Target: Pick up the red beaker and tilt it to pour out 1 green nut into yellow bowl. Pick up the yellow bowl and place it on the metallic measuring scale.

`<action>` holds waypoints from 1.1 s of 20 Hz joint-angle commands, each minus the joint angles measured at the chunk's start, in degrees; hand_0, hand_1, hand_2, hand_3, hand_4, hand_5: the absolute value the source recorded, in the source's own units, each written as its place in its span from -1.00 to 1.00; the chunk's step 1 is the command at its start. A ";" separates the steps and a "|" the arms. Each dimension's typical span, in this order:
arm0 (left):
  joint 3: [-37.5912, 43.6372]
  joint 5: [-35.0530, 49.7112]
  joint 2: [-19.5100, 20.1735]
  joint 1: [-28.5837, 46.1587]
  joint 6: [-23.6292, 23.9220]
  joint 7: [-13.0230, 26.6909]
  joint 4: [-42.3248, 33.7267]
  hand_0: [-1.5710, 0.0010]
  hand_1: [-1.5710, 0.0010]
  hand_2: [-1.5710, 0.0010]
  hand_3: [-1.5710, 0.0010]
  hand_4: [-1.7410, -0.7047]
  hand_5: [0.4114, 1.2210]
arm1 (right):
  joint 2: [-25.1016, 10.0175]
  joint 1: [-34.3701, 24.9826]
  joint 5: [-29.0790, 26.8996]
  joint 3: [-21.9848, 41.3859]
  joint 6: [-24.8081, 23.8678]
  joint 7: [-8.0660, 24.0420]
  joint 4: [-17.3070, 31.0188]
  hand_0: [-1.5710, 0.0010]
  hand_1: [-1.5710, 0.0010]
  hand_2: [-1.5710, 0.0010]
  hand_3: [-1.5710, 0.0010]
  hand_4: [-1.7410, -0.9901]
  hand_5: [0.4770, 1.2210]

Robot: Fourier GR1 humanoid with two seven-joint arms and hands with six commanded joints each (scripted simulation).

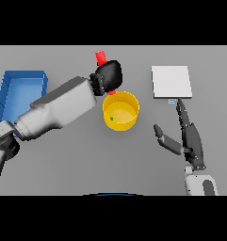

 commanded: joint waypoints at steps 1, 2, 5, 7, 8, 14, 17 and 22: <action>-0.71 -0.70 -0.07 -0.51 -0.37 -0.36 -0.40 -1.00 -1.00 -1.00 -1.00 -0.98 1.00 | 0.57 -0.74 -0.01 0.28 -0.16 1.12 -0.14 1.00 1.00 1.00 1.00 0.61 -0.73; -1.65 -1.97 -0.80 -1.19 0.09 0.08 0.38 -1.00 -1.00 -1.00 -1.00 -0.98 1.00 | 0.46 -0.43 -0.52 0.04 0.00 0.82 -0.72 1.00 1.00 1.00 1.00 0.62 -0.72; -3.72 -4.77 -1.75 -4.30 1.29 -0.91 1.52 -1.00 -1.00 -1.00 -1.00 -0.98 1.00 | 0.28 -0.40 -0.31 -0.35 -0.46 0.98 -0.47 1.00 1.00 1.00 1.00 0.63 -0.74; -3.94 -5.48 -2.44 -7.49 1.06 -2.38 2.32 -1.00 -1.00 -1.00 -1.00 -0.98 1.00 | 0.65 -0.68 0.13 -0.22 -0.82 1.30 0.37 1.00 1.00 1.00 1.00 0.61 -0.75; -3.92 -6.03 -1.63 -10.02 0.83 -3.55 2.79 -1.00 -1.00 -1.00 -1.00 -0.98 1.00 | 0.95 -0.40 0.06 -0.01 -0.82 1.03 0.13 1.00 1.00 1.00 1.00 0.61 -0.75; 5.33 -3.02 3.58 -20.83 3.88 -3.03 10.64 -1.00 -1.00 -1.00 -1.00 -0.96 1.00 | 0.68 -1.50 0.05 0.19 -0.49 0.91 -0.23 1.00 1.00 1.00 1.00 0.63 -0.79; 15.15 3.27 5.57 -24.29 1.73 1.47 17.56 -1.00 -1.00 -1.00 -1.00 -0.98 1.00 | 0.66 -1.74 -1.11 0.33 0.82 -0.09 0.77 1.00 1.00 1.00 1.00 0.70 -0.77; 39.11 23.21 13.12 -22.89 -0.37 8.53 28.02 -1.00 -1.00 -1.00 -0.93 -0.99 1.00 | 0.13 -1.90 -1.80 0.42 1.74 -1.18 1.09 1.00 1.00 1.00 1.00 0.67 -0.72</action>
